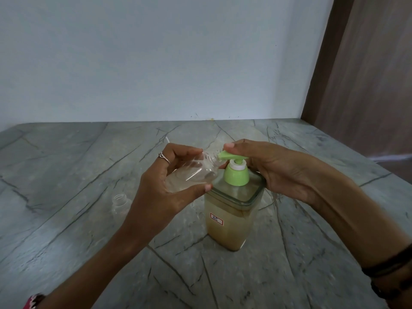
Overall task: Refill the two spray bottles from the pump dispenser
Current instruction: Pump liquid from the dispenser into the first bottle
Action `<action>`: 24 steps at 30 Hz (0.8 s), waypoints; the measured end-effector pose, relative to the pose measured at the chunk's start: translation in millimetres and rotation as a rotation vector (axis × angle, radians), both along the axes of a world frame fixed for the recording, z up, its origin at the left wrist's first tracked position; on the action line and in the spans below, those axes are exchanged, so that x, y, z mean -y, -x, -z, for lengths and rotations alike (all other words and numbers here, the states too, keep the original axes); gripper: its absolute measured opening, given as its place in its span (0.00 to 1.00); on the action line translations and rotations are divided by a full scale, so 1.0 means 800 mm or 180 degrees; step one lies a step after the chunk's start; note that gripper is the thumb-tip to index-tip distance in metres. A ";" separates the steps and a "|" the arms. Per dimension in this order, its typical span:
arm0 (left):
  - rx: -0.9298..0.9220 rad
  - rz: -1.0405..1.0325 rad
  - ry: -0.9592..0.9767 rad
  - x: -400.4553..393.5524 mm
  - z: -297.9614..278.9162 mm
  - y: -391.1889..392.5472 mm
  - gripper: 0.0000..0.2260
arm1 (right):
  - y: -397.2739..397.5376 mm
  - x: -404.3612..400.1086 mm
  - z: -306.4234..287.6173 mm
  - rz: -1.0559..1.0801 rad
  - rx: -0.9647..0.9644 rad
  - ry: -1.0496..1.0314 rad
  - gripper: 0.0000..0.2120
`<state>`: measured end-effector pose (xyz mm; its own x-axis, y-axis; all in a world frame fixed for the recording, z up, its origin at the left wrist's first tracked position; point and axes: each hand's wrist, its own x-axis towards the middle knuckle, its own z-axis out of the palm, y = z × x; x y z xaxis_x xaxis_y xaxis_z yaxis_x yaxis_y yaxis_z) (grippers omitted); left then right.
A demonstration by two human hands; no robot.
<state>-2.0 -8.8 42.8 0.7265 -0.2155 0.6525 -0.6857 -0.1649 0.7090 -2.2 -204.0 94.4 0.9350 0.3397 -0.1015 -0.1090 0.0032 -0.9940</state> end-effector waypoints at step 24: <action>-0.0024 -0.0015 0.0020 0.003 -0.001 0.009 0.20 | 0.012 -0.016 0.050 0.0889 0.2593 -0.0321 0.03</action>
<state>-9.3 -11.1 43.8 0.7323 -0.2081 0.6484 -0.6796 -0.1638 0.7150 -11.7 -190.9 54.5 0.7539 0.0582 0.6544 0.6547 0.0159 -0.7557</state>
